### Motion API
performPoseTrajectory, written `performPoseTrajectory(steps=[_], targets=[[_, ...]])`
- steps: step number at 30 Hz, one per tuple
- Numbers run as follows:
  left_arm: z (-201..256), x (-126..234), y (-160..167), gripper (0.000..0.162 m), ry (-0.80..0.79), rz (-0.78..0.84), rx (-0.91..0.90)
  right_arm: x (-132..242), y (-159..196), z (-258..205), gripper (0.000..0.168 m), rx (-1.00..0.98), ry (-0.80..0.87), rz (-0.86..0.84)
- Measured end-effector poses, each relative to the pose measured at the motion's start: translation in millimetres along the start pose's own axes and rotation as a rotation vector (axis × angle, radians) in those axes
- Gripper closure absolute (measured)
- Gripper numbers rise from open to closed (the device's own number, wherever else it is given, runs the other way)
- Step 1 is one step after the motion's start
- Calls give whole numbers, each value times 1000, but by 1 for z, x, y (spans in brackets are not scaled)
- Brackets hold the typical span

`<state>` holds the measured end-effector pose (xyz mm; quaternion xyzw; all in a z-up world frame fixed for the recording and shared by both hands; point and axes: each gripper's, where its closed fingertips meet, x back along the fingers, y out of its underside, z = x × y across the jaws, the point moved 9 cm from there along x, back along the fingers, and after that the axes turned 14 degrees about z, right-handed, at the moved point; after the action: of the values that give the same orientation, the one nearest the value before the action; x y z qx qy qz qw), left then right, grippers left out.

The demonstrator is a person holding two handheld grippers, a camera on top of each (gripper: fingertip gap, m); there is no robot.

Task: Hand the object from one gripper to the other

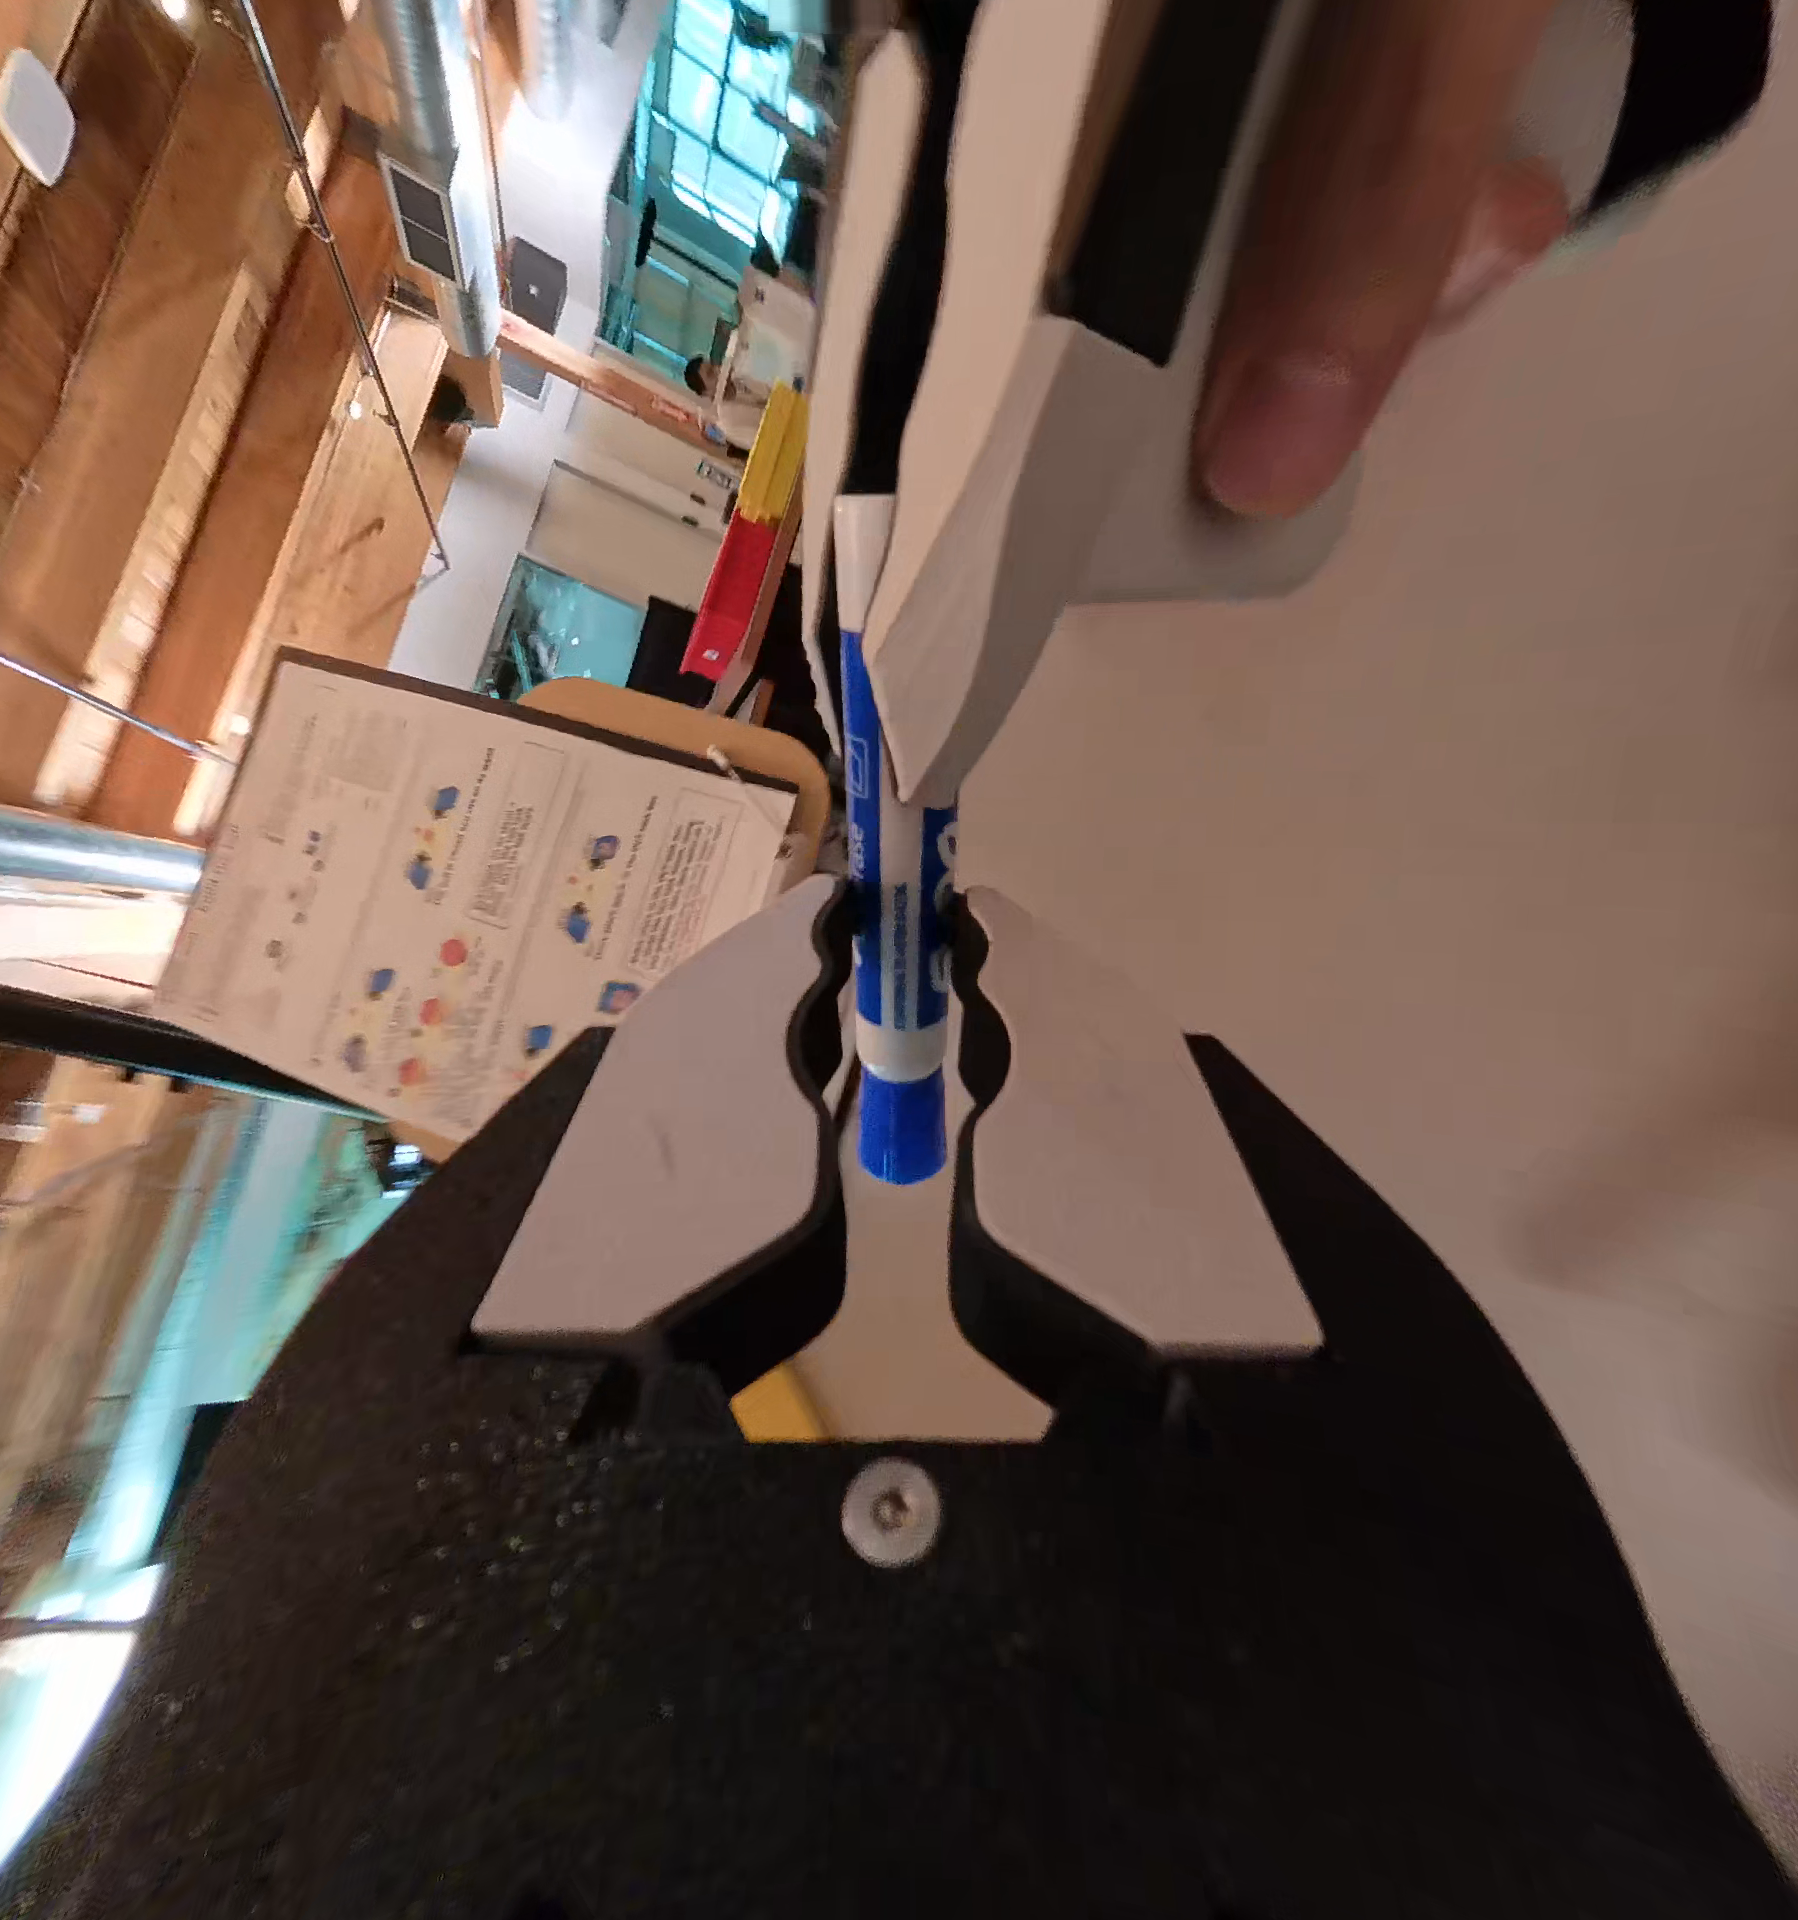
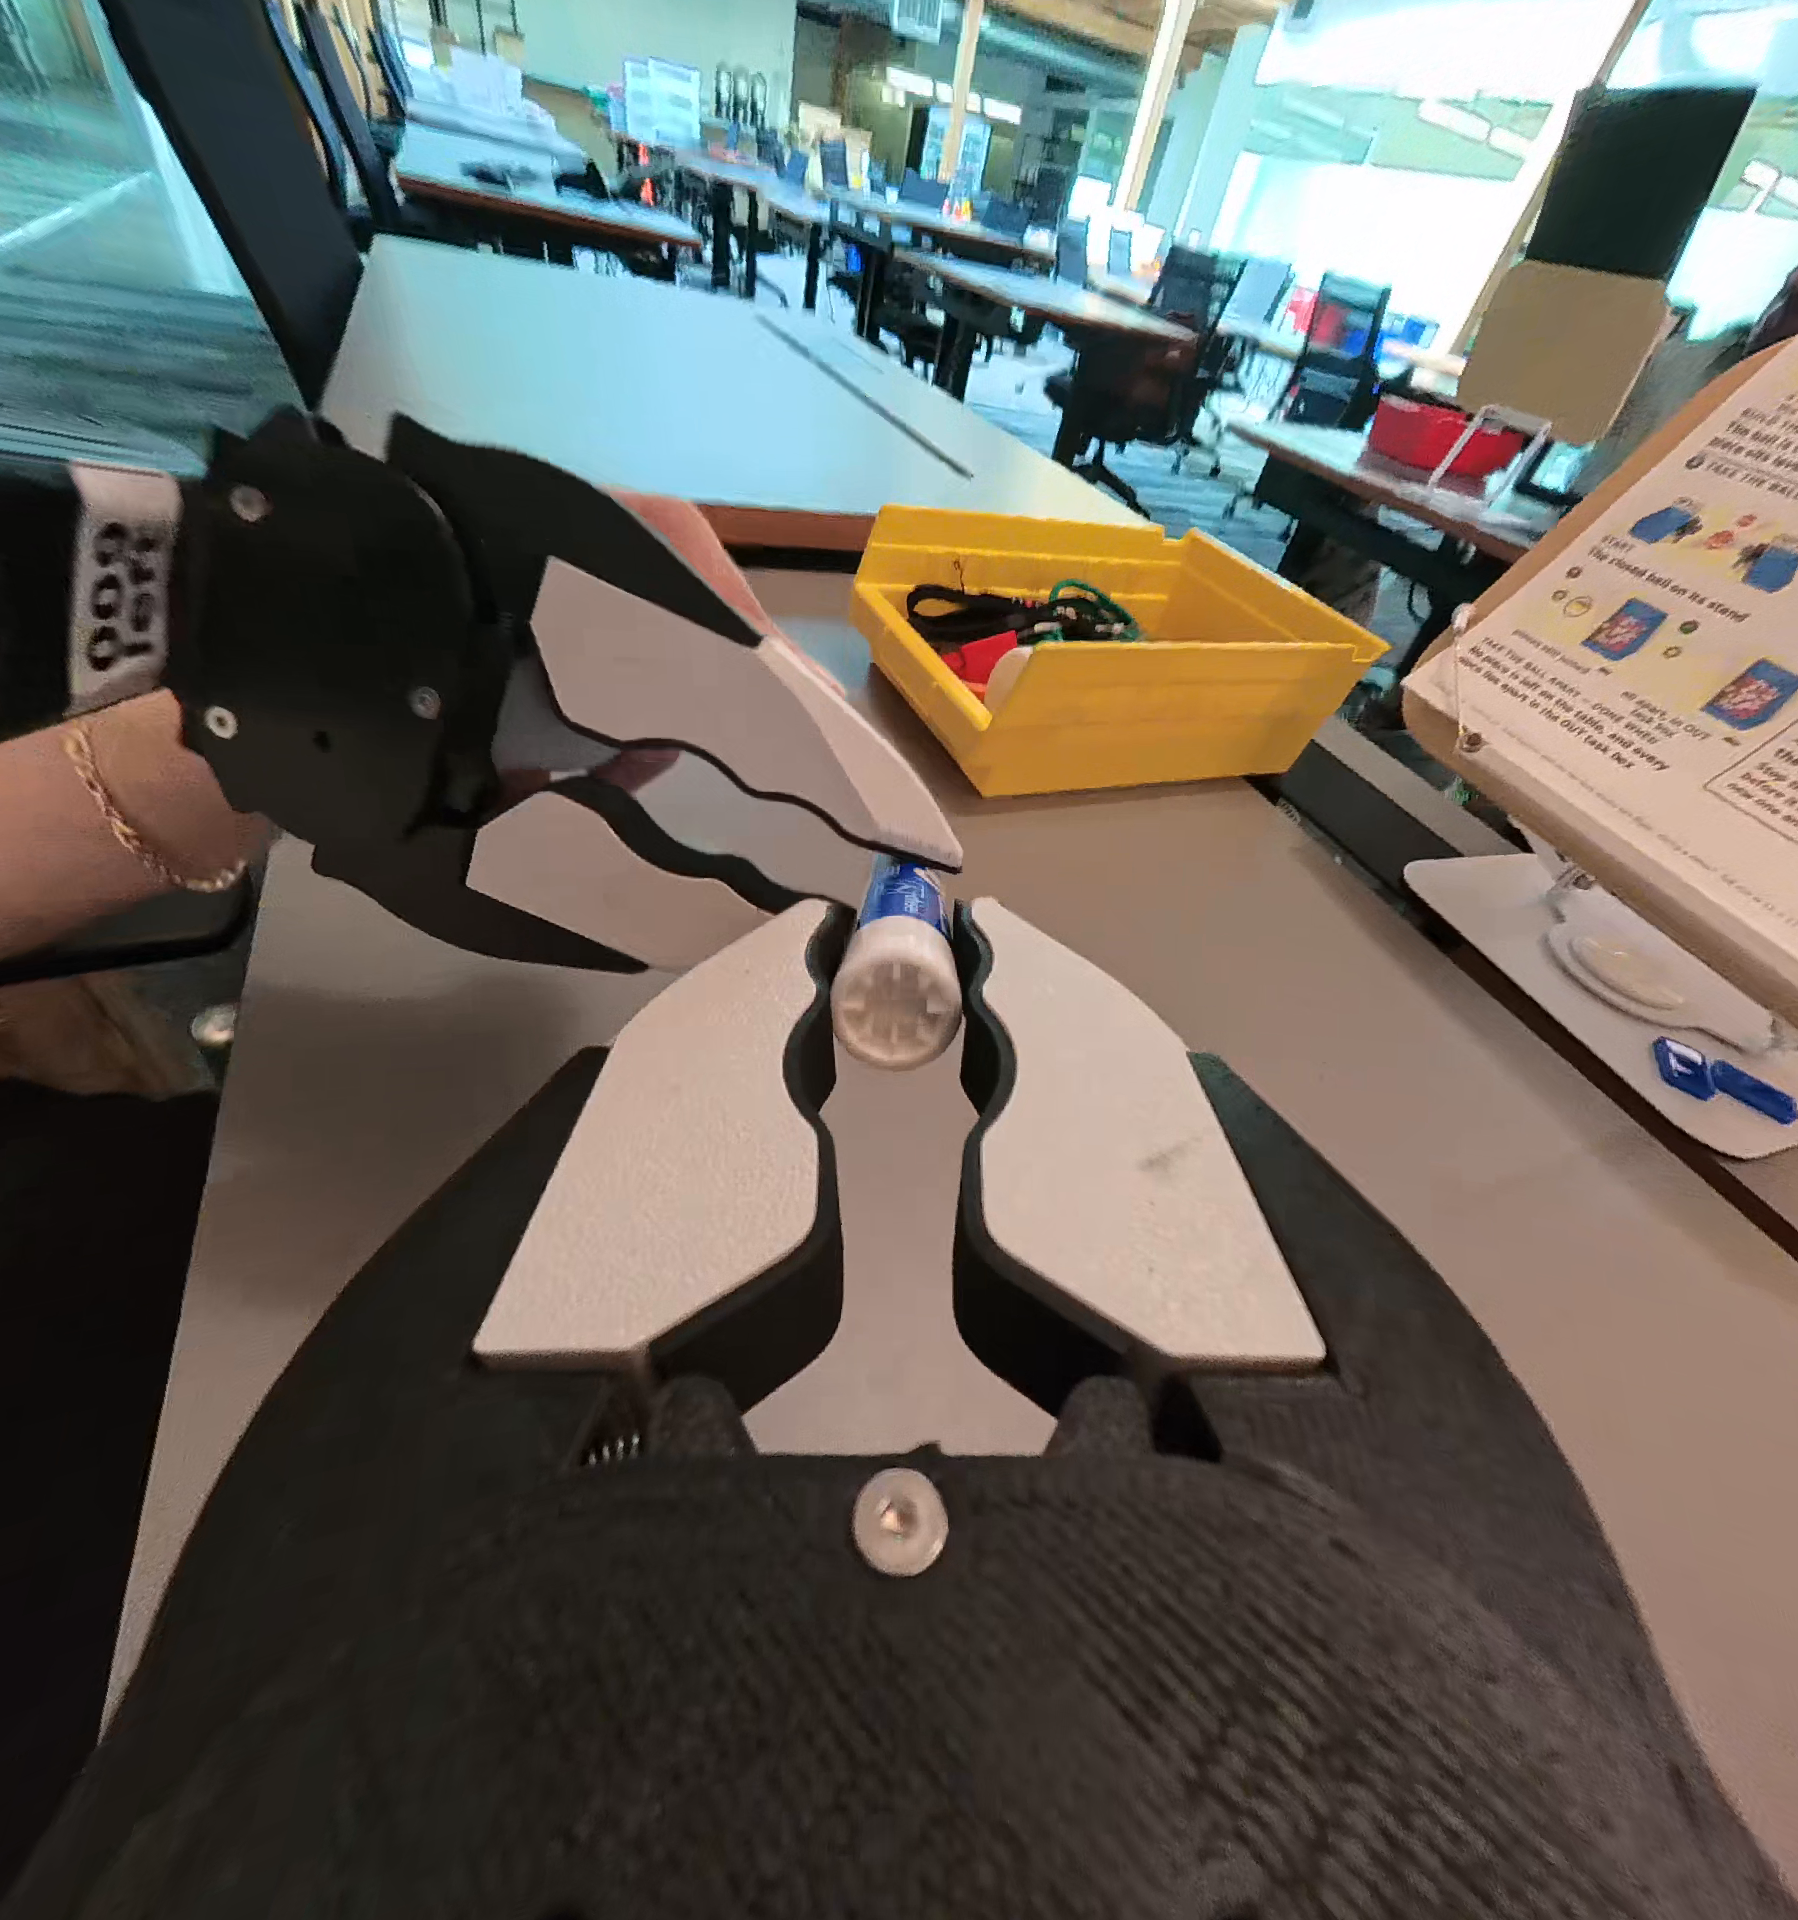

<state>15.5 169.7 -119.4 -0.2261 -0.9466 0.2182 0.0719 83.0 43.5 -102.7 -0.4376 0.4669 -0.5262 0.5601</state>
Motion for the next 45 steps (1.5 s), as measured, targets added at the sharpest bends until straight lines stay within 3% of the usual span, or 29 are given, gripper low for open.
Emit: performPoseTrajectory(steps=[2, 4, 6, 10, 14, 16, 18, 23, 25, 27, 31, 35, 39, 42, 45], targets=[[-3, -1, 1, 145, -19, 49, 163, 3, -4, 1, 148, 0, -5, 83], [-10, -1, 5, 145, -46, 109, 380, 8, -8, 3, 133, 20, 10, 192], [-17, 2, 10, 145, -62, 209, 652, 13, -8, 7, 129, 25, 17, 257], [-29, 7, 18, 145, -73, 451, 1159, 7, 5, 10, 123, -20, 26, 218], [-25, 4, 22, 145, -101, 579, 1396, -8, 14, 0, 123, 42, 57, 148], [-23, 2, 21, 145, -100, 614, 1435, -12, 15, -3, 131, 103, 93, 138], [-21, 1, 21, 145, -119, 620, 1430, -13, 14, -7, 150, 141, 85, 135], [-21, 2, 26, 144, -113, 618, 1464, -14, 13, -5, 151, 98, 99, 112], [-23, 3, 25, 134, -122, 612, 1434, -10, 12, 1, 151, 57, 127, 114], [-28, 7, 25, 122, -146, 597, 1375, 1, 8, 15, 151, 18, 196, 119], [-37, 15, 27, 125, -157, 532, 1263, 54, -12, 69, 151, -38, 465, 62], [-43, 20, 39, 134, -179, 484, 1258, 138, -16, 148, 151, -93, 798, -215], [-48, 27, 53, 140, -171, 501, 1339, 212, 16, 207, 151, -177, 1033, -559], [-53, 34, 63, 146, -188, 531, 1385, 239, 41, 223, 151, -224, 1113, -702], [-55, 39, 73, 151, -203, 530, 1399, 241, 61, 224, 151, -208, 1118, -837]])
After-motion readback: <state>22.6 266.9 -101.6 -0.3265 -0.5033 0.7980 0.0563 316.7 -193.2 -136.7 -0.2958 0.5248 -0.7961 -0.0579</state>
